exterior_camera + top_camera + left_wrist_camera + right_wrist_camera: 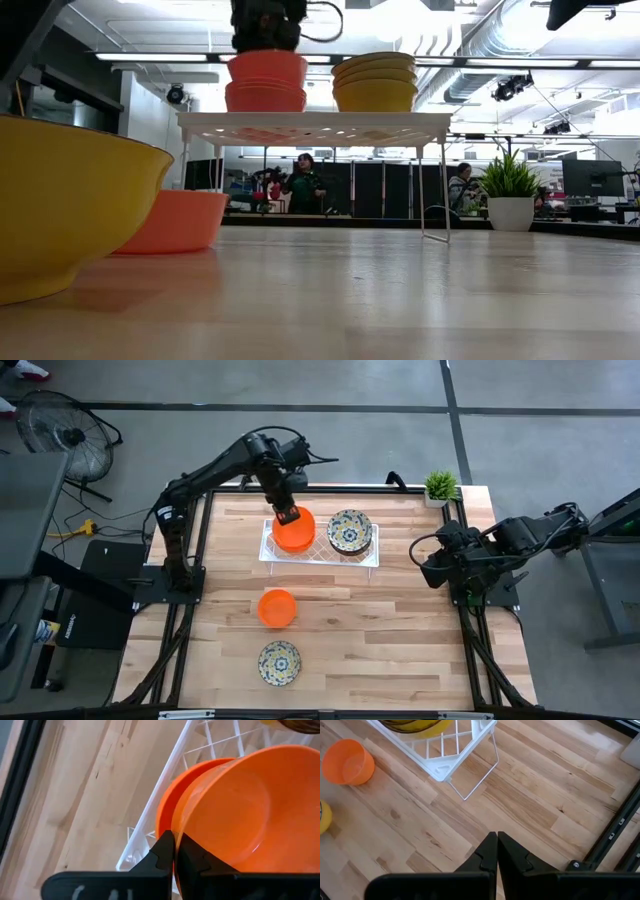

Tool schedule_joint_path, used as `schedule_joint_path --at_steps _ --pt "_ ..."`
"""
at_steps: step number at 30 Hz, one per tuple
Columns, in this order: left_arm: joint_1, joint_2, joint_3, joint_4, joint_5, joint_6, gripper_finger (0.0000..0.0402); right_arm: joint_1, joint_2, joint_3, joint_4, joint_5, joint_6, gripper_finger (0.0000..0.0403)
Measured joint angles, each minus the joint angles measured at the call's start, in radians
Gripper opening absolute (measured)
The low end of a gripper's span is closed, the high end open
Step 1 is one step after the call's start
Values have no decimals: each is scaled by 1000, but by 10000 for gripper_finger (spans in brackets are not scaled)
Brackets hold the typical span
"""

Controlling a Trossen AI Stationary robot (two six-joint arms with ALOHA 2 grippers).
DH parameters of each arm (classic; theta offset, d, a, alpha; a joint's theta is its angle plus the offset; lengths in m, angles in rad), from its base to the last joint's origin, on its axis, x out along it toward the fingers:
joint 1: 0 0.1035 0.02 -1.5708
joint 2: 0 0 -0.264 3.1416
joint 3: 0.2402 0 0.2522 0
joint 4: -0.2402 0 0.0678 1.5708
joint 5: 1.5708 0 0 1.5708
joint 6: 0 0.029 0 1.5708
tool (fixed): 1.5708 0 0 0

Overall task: Pick & Place Mini bowls
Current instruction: Stack the orange bowl on top of the other orange bowls on the shelf

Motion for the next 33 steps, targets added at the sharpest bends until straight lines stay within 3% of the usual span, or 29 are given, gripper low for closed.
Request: schedule_joint_path --at_steps 11,25,33 --pt "0 37 0 -1 12 31 9 0 0 0 0 -16 -5 0" --pt "0 32 0 -1 19 59 138 0 0 0 0 -26 -7 0" --pt "0 -45 0 -2 -40 104 148 0 -8 0 0 -25 -9 0"
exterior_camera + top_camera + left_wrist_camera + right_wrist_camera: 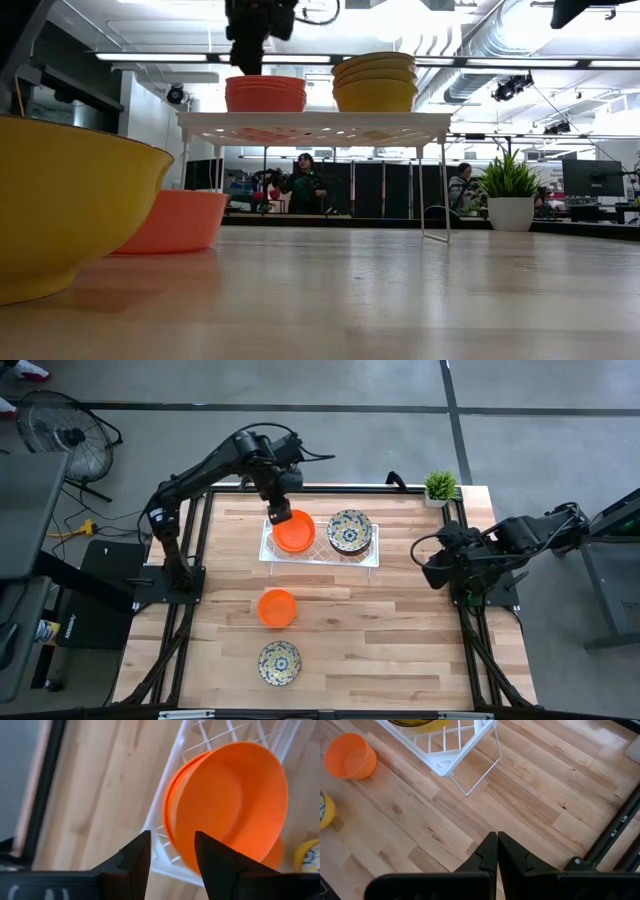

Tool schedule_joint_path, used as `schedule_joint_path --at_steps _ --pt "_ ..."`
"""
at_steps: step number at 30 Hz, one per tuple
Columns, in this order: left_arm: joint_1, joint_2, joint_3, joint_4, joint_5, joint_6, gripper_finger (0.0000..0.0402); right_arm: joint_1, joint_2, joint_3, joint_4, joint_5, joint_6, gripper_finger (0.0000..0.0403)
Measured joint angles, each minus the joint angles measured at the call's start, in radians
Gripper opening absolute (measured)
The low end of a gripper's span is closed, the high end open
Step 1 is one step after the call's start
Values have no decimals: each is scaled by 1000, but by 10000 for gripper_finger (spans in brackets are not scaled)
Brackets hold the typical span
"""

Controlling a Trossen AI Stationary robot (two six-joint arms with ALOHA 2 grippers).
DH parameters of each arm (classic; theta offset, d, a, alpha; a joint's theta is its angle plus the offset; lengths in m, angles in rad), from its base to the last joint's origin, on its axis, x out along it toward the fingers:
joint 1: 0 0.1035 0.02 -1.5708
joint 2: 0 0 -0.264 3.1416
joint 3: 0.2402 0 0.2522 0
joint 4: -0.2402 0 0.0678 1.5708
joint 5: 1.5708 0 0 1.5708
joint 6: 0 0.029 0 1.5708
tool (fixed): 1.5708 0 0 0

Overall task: Pick & Place Mini bowls
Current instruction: Stack the orange bowl on top of the other orange bowls on the shelf

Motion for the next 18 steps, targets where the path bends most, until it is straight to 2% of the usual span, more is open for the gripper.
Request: schedule_joint_path --at_steps 4,10,15,18 --pt "0 -48 0 1 -41 33 149 0 -9 0 -1 -1 0 0" --pt "-35 -135 1 1 -44 108 149 0 -20 0 -1 0 -13 0" --pt "-146 -202 -19 6 -107 106 149 50 -20 0 0 17 3 0" --pt "-240 -253 -79 1 -176 35 149 112 -20 0 0 56 55 0"
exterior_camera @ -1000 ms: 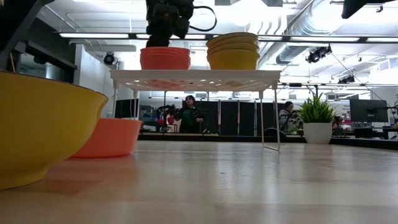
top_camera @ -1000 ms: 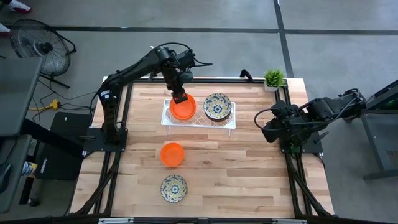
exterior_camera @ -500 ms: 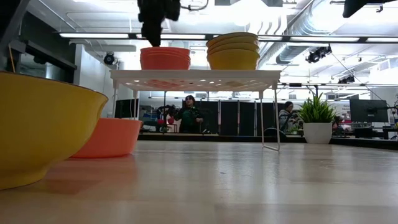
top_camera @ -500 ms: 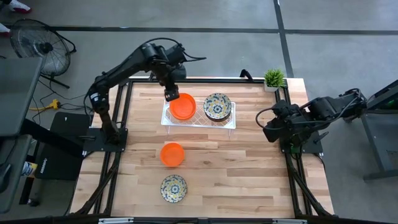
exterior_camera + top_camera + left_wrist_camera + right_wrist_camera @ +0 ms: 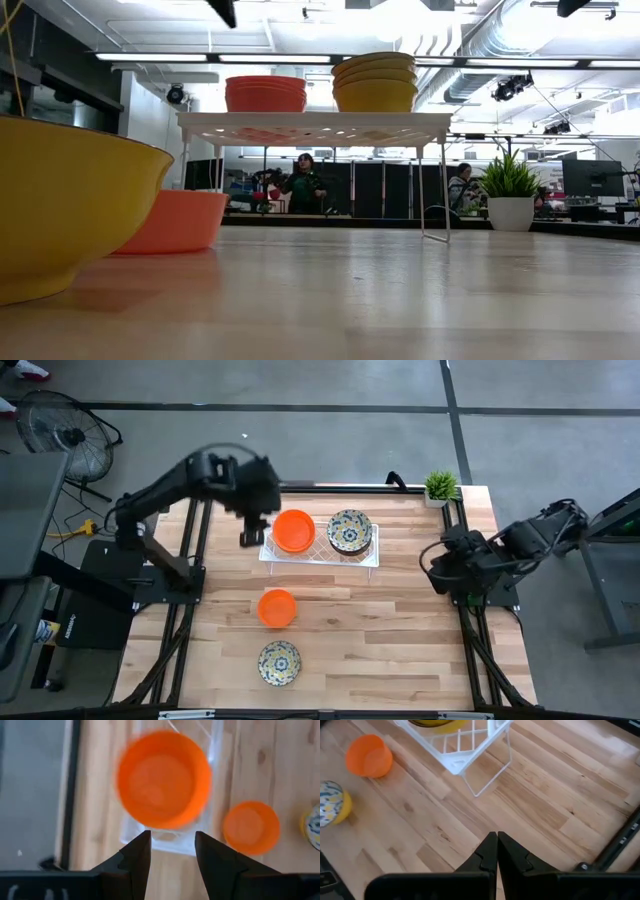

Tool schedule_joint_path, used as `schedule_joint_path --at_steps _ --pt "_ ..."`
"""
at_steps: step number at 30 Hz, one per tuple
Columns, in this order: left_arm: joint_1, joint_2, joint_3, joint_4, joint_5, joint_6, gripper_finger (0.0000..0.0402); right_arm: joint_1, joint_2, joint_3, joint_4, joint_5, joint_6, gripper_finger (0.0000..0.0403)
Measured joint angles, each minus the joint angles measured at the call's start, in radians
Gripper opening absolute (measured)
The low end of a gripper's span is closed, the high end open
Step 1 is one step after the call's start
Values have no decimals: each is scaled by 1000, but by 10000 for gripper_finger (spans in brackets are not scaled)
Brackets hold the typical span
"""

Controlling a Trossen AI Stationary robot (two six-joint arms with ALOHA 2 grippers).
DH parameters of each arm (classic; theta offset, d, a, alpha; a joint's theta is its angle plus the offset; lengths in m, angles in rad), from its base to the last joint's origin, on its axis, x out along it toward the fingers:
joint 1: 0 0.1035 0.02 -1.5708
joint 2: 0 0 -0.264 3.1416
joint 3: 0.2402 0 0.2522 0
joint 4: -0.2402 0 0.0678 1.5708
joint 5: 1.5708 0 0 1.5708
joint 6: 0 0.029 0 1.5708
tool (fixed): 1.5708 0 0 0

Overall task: Pick & Place Mini bowls
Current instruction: Stack the orange bowl on top of the other orange bowls on the shelf

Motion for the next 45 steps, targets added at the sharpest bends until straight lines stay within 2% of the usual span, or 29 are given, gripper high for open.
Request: schedule_joint_path --at_steps 5,12,18,25,33,38,45 --pt "-167 -84 -159 11 -58 -195 149 107 1 0 0 56 90 0" --pt "-408 -191 -417 44 -159 -557 149 209 2 0 0 103 162 0" --pt "-552 -235 -638 232 -149 -815 149 243 4 0 0 120 190 0" --pt "-565 -239 -843 377 -77 -999 149 243 5 0 0 112 191 0" --pt "-564 -265 -1030 582 -17 -1038 149 242 -6 0 -26 109 199 0" --pt "-564 -270 -1061 567 -67 -1175 149 241 -44 0 -27 109 213 0" --pt "-563 -229 -1061 619 -62 -1237 149 192 -120 0 -26 118 211 0"
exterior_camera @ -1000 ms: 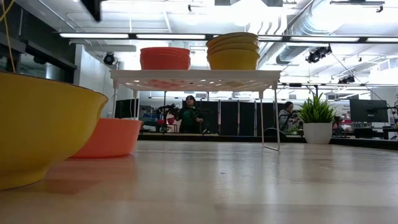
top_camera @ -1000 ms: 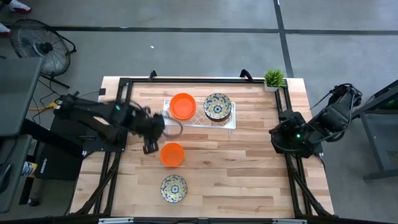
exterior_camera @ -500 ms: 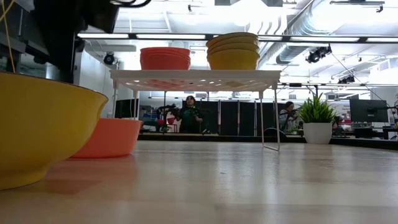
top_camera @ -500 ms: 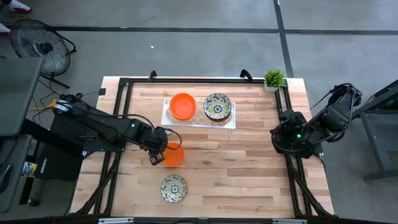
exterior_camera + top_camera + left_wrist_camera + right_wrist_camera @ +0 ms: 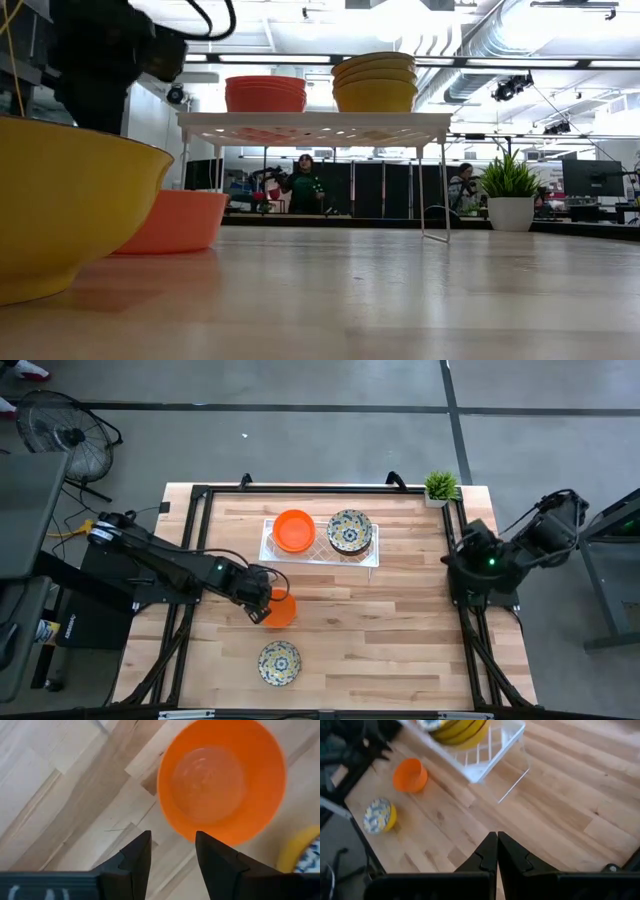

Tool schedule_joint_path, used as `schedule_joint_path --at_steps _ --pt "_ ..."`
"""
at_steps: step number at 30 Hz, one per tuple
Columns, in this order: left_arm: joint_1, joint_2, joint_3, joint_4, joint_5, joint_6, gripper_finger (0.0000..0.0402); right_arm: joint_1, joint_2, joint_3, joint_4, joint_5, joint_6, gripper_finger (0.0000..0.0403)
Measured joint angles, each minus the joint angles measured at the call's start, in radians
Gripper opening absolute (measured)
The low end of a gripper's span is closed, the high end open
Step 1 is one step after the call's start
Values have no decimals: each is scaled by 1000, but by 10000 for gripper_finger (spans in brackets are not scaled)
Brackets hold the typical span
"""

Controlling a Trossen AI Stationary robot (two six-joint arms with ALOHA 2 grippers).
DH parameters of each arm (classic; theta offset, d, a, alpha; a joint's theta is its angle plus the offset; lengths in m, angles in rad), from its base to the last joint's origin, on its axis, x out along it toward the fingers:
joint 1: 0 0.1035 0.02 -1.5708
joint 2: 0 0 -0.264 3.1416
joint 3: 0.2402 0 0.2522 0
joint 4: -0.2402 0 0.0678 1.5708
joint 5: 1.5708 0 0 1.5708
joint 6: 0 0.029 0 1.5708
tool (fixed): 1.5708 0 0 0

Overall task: Pick & Place Mini bowls
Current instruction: Stack the orange bowl on top of the other orange bowls on the shelf

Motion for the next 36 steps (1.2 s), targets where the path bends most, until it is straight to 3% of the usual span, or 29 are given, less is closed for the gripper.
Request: schedule_joint_path --at_steps 7,16,26,36 --pt "4 85 0 20 2 -27 149 -103 -82 0 0 30 -102 0" --pt "71 165 1 61 126 -34 149 -187 -188 0 0 -6 -262 0" --pt "132 164 1 95 182 -60 149 -200 -322 0 -1 -35 -474 0" --pt "130 164 1 85 212 -167 149 -200 -338 0 0 -80 -661 0"
